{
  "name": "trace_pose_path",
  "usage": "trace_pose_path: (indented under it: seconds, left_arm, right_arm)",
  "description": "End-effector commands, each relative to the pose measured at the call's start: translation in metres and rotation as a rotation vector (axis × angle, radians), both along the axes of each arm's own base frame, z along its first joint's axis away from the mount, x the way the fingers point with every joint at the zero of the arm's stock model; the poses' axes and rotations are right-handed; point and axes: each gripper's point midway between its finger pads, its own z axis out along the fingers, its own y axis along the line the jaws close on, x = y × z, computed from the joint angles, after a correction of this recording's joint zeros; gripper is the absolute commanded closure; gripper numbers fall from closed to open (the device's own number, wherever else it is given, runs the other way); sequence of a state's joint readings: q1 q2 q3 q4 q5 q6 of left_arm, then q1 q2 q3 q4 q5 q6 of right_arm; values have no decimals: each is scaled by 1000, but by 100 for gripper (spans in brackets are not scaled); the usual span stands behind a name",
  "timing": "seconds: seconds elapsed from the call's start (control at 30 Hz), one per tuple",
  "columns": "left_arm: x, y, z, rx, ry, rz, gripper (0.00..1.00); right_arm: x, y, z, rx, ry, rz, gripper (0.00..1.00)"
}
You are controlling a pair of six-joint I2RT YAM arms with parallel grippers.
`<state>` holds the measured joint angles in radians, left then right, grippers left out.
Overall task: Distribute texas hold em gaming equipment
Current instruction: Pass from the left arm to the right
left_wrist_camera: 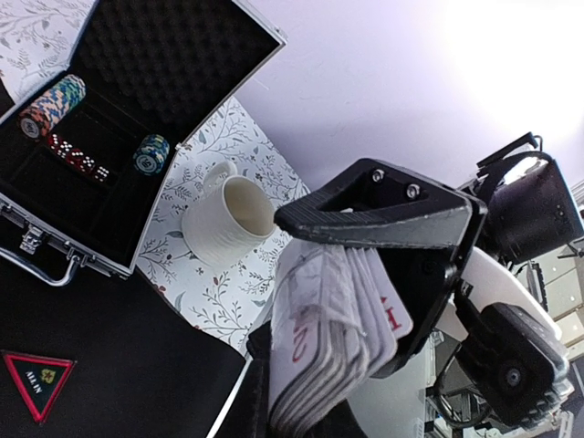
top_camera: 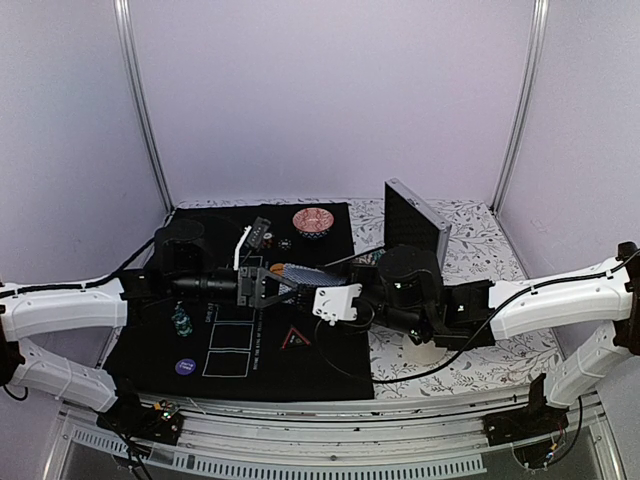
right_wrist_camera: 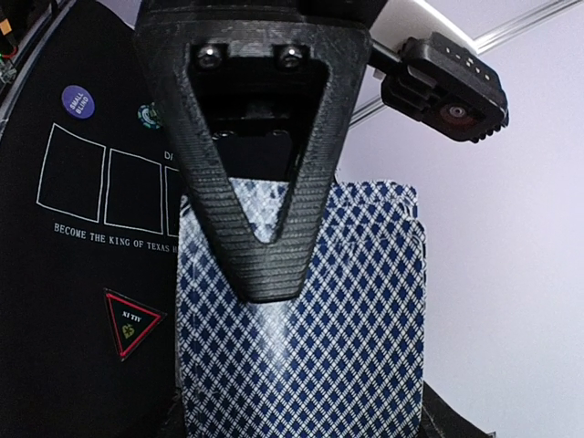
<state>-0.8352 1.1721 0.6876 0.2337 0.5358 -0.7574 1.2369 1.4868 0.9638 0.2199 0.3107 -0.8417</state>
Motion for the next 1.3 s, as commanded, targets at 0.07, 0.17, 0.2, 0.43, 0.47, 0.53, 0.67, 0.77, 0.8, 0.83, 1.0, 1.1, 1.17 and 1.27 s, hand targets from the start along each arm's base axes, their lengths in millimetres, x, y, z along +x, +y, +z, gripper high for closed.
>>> trace_pose_path:
  seconds: [0.07, 0.17, 0.2, 0.43, 0.47, 0.53, 0.67, 0.77, 0.8, 0.83, 1.0, 1.1, 1.17, 1.27]
  left_arm:
    - [-1, -4, 13, -45, -32, -39, 100]
    - [-3, -6, 11, -44, -27, -57, 96]
    - [-2, -6, 11, -44, -26, -59, 91]
    - [6, -10, 8, -15, -58, -40, 63]
    - [8, -11, 8, -8, -68, -34, 60]
    - [11, -14, 9, 10, -93, -29, 56]
    - [17, -20, 6, 66, -129, -16, 52]
    - [26, -18, -3, 134, -129, 26, 53]
    - [29, -16, -5, 154, -128, 46, 55]
    - [33, -12, -6, 176, -129, 73, 59]
    - [41, 4, -9, 241, -147, 159, 65]
    - [40, 7, -9, 247, -150, 161, 64]
    - [39, 9, -8, 249, -151, 165, 64]
    - [39, 12, -5, 248, -162, 174, 63]
  right_arm:
    - [6, 1, 21, 67, -7, -33, 43]
    - [4, 1, 22, 71, 2, -24, 44]
    - [4, 2, 21, 68, 6, -20, 44]
    - [1, 2, 15, 43, 34, -13, 45]
    - [1, 3, 15, 42, 38, -11, 45]
    - [0, 4, 14, 38, 46, -7, 45]
    - [0, 5, 13, 36, 54, -8, 46]
    - [0, 5, 14, 38, 57, -9, 45]
    - [0, 4, 15, 40, 59, -11, 46]
    - [0, 3, 14, 39, 60, -12, 46]
    - [2, 0, 12, 33, 59, -24, 46]
    - [2, 0, 12, 32, 58, -27, 45]
    - [2, 0, 11, 31, 60, -27, 45]
    - [2, 0, 11, 31, 60, -28, 45]
